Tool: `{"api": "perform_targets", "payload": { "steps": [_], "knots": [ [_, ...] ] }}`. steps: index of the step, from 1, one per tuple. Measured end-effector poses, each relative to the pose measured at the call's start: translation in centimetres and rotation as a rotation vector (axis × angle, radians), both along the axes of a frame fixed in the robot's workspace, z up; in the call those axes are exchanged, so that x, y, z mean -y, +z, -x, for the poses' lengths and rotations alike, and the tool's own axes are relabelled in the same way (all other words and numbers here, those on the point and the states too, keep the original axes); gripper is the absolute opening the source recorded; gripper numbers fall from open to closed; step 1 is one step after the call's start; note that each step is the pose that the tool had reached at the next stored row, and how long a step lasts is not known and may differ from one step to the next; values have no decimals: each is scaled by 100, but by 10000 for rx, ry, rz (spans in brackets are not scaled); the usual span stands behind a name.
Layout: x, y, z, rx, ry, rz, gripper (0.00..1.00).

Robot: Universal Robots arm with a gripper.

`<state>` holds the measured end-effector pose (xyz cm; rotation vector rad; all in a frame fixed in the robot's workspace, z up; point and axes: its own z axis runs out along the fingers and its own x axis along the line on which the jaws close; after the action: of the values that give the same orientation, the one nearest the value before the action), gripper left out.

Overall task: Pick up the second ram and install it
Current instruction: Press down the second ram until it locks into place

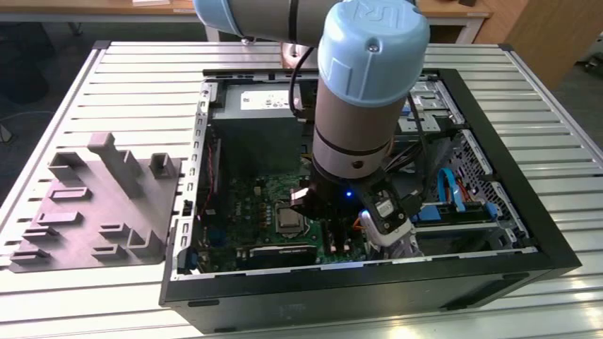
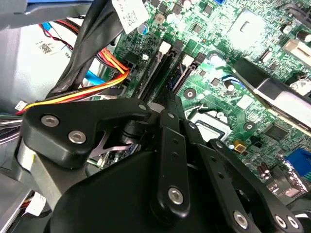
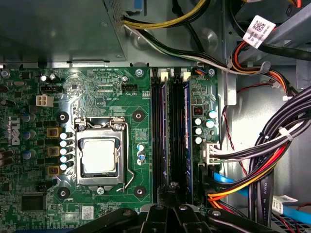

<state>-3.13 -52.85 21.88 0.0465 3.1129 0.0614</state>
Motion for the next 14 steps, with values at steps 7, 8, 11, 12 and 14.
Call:
{"api": "perform_targets", "payload": {
  "steps": [7, 8, 11, 12, 14],
  "knots": [
    [1, 214, 0, -4, 0, 14, 11],
    [1, 214, 0, -4, 0, 13, 11],
    [-5, 217, 0, -5, 1, 16, 11],
    [-16, 215, 0, -3, -1, 12, 11],
    [-54, 213, 0, -1, -1, 11, 11]
  ]
}}
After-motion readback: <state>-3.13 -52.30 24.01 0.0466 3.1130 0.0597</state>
